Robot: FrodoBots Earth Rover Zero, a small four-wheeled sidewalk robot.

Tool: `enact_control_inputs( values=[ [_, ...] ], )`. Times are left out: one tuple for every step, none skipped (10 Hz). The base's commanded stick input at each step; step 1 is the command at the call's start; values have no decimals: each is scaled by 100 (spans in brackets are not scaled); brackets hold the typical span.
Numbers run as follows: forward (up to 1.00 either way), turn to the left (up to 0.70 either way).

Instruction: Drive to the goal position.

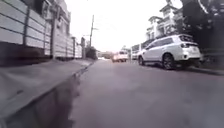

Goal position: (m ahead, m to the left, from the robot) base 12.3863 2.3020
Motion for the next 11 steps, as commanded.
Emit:
enact_control_inputs(
  values=[
    [100, 0],
    [100, 0],
    [100, 0],
    [100, 0],
    [100, 0],
    [100, 0],
    [100, 0],
    [100, 0],
    [100, 0],
    [100, 0],
    [100, 0]
  ],
)
